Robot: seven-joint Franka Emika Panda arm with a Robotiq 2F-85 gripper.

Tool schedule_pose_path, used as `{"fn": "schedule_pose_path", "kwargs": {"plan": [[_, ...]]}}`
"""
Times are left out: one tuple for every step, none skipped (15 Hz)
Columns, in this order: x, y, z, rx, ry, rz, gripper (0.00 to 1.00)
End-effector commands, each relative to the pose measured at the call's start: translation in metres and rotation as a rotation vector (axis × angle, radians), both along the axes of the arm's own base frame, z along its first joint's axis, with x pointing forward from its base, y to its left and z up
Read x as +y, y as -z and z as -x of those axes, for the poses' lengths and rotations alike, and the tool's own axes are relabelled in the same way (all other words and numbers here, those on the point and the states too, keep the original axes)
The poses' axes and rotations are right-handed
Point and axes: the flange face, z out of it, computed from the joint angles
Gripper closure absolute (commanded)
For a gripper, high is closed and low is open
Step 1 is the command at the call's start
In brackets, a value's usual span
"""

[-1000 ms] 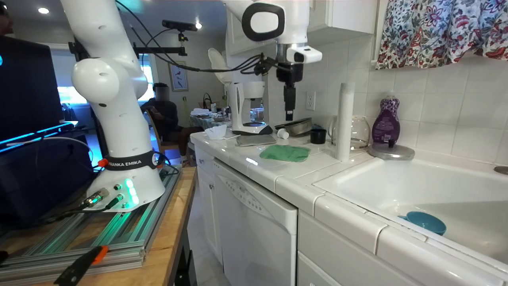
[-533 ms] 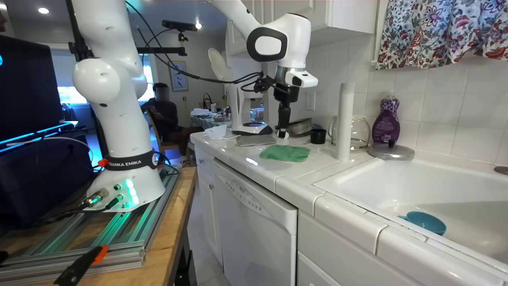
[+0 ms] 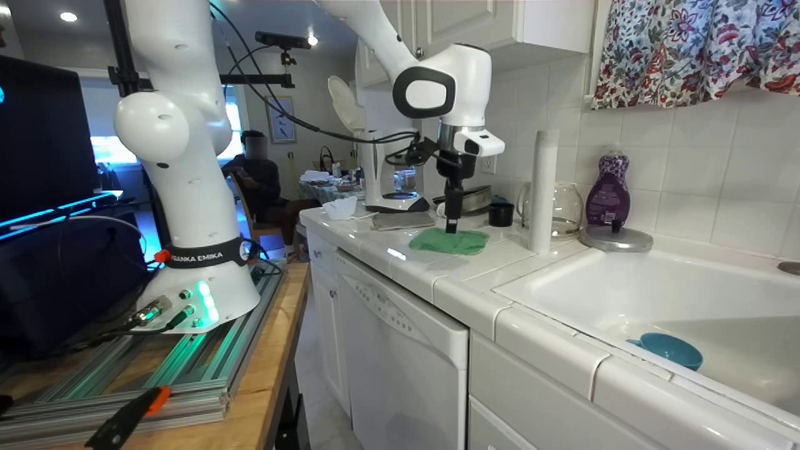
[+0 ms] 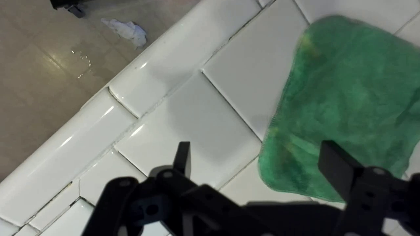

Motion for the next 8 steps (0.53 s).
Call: {"fn": "schedule_pose_path", "kwargs": {"plan": [[0.006, 0.041, -0.027, -0.006, 0.023, 0.021, 0.00], [0.010, 0.049, -0.032, -0.010, 0.021, 0.013, 0.00], [0.016, 0.057, -0.038, -0.014, 0.015, 0.010, 0.00], [0.023, 0.061, -0.043, -0.021, 0.003, 0.005, 0.00], [0.030, 0.064, -0.047, -0.028, -0.008, 0.006, 0.00], [0.038, 0.065, -0.052, -0.036, -0.022, 0.003, 0.00], [0.045, 0.066, -0.056, -0.044, -0.032, 0.009, 0.00], [0.051, 0.068, -0.060, -0.048, -0.042, 0.007, 0.00]]}}
